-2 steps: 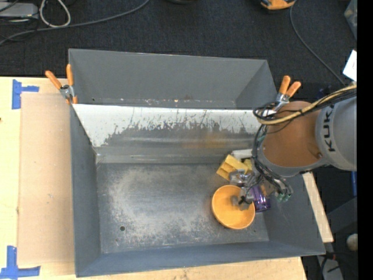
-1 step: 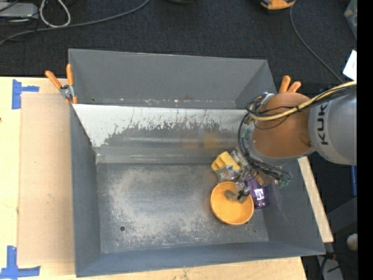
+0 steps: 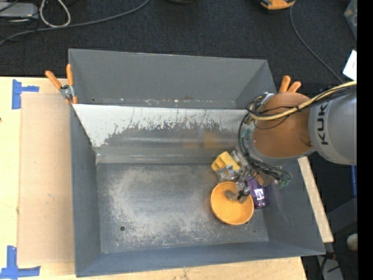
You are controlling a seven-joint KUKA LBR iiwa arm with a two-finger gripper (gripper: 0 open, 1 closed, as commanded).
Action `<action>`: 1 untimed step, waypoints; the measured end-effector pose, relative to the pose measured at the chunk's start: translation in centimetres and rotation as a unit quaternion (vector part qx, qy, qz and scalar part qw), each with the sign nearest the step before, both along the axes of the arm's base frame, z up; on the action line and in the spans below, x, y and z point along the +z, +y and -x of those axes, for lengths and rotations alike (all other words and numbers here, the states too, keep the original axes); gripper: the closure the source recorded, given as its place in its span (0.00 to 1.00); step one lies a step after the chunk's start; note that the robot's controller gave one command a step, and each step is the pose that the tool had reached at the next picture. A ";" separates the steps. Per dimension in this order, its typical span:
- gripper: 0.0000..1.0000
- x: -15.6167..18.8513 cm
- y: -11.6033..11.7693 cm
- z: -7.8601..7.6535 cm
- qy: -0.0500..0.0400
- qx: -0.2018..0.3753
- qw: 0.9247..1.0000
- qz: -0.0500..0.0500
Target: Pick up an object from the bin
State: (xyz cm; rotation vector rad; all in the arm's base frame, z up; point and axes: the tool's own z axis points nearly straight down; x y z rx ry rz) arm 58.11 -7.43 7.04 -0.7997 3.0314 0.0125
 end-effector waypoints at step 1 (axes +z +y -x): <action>1.00 6.3 -0.7 0.6 0.003 0.013 1.000 -0.001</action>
Offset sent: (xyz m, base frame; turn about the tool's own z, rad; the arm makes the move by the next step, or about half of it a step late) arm -0.0396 0.0021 0.1927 -0.0369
